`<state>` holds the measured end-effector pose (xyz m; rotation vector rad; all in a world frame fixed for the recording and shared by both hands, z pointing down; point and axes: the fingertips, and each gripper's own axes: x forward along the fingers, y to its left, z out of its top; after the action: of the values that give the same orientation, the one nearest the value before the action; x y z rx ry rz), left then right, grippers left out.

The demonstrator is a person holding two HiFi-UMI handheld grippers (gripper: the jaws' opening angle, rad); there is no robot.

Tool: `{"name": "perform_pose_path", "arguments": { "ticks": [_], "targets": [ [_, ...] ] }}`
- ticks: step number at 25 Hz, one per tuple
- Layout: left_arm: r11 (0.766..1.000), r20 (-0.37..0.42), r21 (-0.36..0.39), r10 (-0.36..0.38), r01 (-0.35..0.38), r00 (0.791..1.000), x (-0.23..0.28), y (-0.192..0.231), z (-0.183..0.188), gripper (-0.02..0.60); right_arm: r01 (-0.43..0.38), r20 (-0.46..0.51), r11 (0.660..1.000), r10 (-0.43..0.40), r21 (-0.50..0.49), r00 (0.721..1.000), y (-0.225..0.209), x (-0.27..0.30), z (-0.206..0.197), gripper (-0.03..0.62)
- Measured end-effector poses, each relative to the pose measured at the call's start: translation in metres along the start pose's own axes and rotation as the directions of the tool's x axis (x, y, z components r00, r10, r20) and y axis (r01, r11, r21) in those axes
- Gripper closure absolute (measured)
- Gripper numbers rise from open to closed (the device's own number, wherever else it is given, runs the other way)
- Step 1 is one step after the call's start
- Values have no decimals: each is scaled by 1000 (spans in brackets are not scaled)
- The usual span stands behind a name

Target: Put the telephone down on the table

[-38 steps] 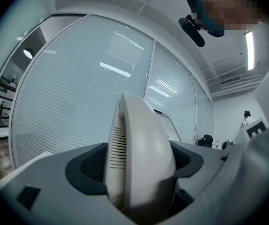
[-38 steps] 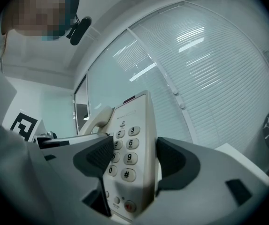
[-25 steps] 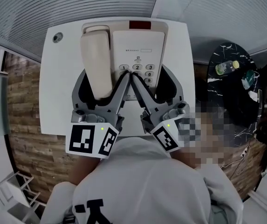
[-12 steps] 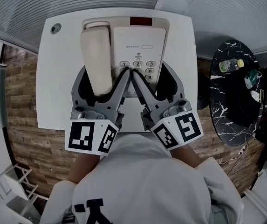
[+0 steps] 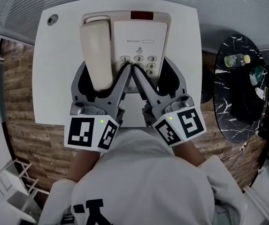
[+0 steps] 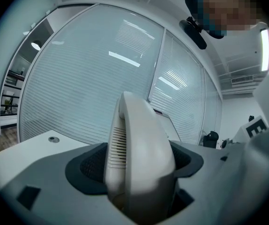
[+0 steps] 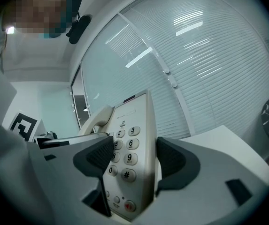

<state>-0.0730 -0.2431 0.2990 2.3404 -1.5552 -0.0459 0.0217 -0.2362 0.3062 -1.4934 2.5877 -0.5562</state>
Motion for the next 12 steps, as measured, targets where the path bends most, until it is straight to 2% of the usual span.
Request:
{"name": "perform_pose_path", "arguments": {
  "ticks": [12],
  "targets": [
    [1000, -36, -18, 14, -14, 999, 4, 1, -24, 195, 5, -46, 1000, -4, 20, 999, -12, -2, -21, 299]
  ]
}}
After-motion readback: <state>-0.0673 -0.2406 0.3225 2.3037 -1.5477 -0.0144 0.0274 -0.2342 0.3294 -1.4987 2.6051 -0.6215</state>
